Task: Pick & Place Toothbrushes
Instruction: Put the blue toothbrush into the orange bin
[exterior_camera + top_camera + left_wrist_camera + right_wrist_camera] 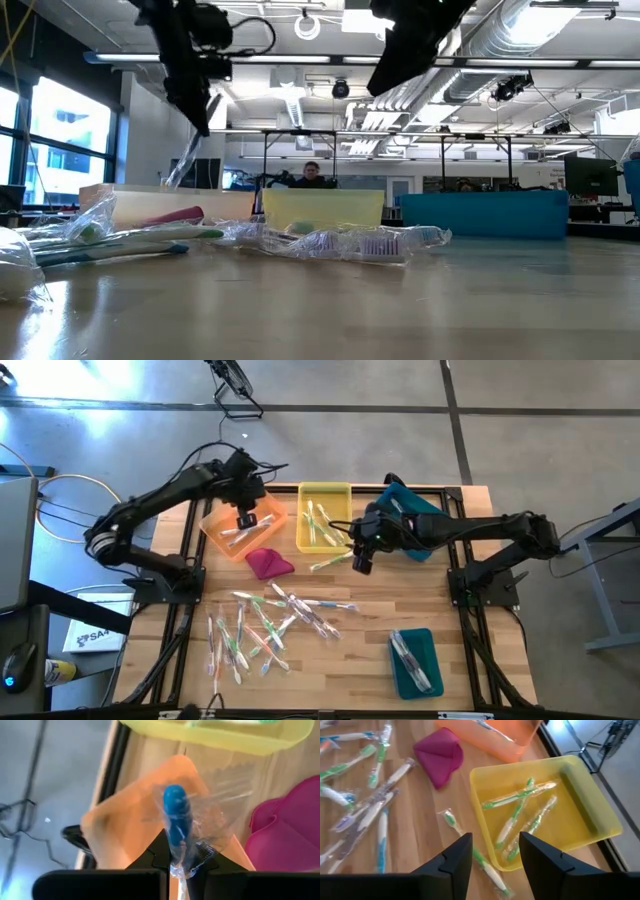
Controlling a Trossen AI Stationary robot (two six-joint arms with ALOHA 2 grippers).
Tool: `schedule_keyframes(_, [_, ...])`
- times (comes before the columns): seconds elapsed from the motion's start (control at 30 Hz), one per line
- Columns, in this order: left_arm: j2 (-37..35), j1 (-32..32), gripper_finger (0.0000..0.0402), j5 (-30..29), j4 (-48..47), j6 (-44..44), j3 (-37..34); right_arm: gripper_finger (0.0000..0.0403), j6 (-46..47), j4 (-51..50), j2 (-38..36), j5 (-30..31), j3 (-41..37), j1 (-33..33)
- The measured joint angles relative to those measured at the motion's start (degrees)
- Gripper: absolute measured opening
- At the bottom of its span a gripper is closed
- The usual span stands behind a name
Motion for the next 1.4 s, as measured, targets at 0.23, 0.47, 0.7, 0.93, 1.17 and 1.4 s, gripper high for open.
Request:
schedule_keyframes(0.23, [7.94, 4.29, 0.0019, 0.78, -2.60, 1.45, 0.04, 0.0145, 0.09, 0.01, 0.00, -2.15, 0.00, 0.00])
schedule_keyframes(0.47, [12.83, 9.17, 0.0019, 0.23, -3.43, 1.43, 0.04, 0.0144, 0.09, 0.31, 0.00, -2.15, 0.01, 0.00])
schedule_keyframes(0.7, [16.04, 11.47, 0.0023, 0.22, -3.33, 1.43, 0.02, 0.0140, 0.04, 1.41, 0.00, -2.17, 0.01, 0.00])
schedule_keyframes(0.93, [17.92, 11.23, 0.0024, 1.51, -1.96, 2.50, 0.00, 0.0139, 0.01, 1.44, 0.00, -2.17, 0.00, 0.00])
schedule_keyframes(1.17, [19.60, 11.26, 0.0025, 1.70, -1.10, 2.57, 0.00, 0.0139, 0.00, 1.44, 0.00, -2.17, -0.01, 0.00])
schedule_keyframes(1.4, [19.71, 11.24, 0.0063, 1.43, 1.66, 2.56, 0.00, 0.0139, 0.00, 1.44, 0.00, -2.17, 0.01, 0.00])
